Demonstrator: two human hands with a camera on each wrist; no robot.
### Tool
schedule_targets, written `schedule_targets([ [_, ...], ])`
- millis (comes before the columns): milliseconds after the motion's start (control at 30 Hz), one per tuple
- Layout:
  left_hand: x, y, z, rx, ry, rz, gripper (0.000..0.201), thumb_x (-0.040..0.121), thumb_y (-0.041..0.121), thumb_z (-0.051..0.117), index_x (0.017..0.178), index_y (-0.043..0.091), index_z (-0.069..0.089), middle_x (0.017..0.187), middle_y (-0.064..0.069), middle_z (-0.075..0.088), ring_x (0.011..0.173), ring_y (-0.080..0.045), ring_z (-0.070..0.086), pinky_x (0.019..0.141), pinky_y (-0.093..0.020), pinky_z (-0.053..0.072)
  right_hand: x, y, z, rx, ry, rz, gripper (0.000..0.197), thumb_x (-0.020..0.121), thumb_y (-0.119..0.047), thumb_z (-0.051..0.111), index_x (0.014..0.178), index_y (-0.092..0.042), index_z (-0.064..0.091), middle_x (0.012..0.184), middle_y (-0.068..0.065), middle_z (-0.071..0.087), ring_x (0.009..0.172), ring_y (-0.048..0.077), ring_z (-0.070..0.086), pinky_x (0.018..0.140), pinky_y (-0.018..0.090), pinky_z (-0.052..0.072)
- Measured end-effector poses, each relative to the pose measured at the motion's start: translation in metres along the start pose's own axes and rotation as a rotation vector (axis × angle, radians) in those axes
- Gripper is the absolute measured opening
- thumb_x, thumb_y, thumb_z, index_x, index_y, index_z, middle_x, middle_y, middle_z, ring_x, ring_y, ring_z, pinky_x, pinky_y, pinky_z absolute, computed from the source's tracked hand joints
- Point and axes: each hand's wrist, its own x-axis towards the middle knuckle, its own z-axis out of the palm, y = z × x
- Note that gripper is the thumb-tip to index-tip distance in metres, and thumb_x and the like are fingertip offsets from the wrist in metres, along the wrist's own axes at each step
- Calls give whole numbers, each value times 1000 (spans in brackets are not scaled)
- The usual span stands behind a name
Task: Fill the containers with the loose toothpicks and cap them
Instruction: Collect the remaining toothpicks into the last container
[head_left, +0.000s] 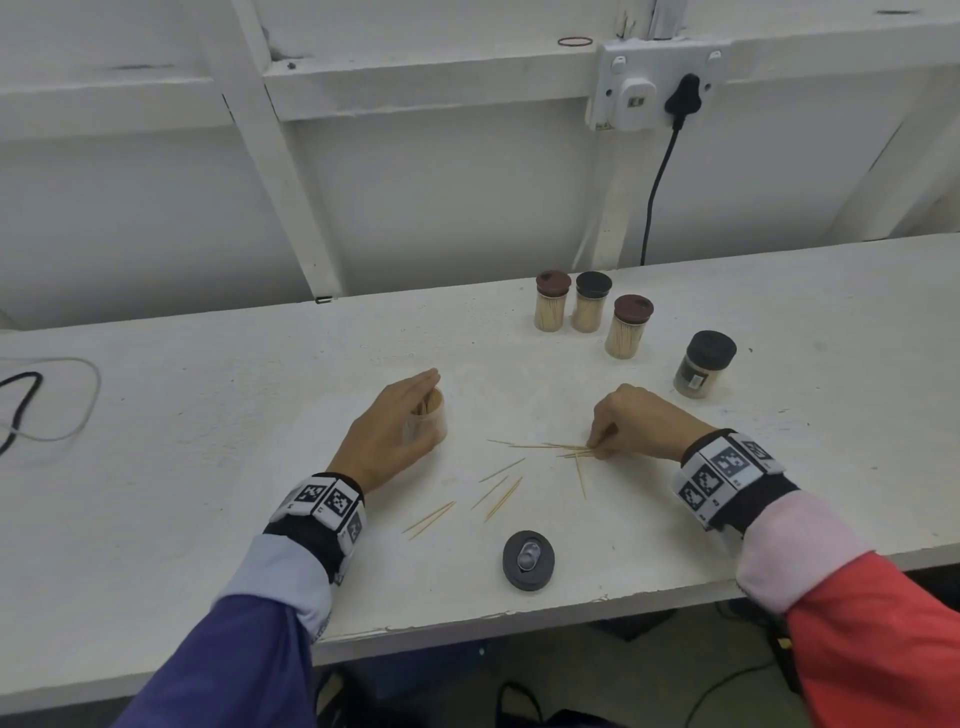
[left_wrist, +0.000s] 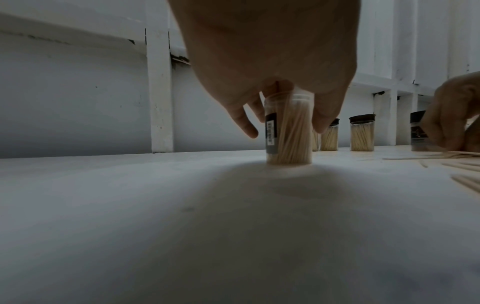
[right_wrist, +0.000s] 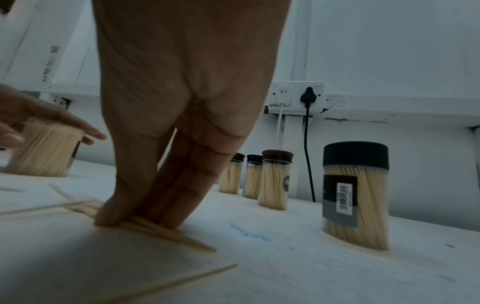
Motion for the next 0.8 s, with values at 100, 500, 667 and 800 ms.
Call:
schedule_targets([
  [100,0,1,0,-2,2,-3,63,93,31,65,149,30,35,144,25,33,130,11,28,105,-18,29,-1,-2,-3,-77,-1,5,9,80,-23,74,88,-23,77,88,-8,71,84,11,61,60,15,38],
  [500,-2,-1,-4,43,5,-16,66,95,30,62,152,26,29,156,15,29,140,-4,31,109,-28,33,-4,-11,4,-185,-38,-23,6,85,-21,61,90,-23,59,89,-10,54,82,11,48,69,24,35],
  [667,-1,0,-3,31,-5,-21,68,95,29,62,153,27,26,157,18,24,140,-2,29,108,-25,33,-2,-13,4,-182,25,-43,12,89,-24,62,95,-21,72,93,-8,68,79,8,50,69,22,37],
  [800,0,3,-4,0,-29,-71,73,94,29,62,154,26,21,157,12,28,139,-8,32,109,-28,31,2,-19,5,-230,15,-12,6,86,-22,60,84,-25,65,85,-9,60,80,13,53,67,24,33],
])
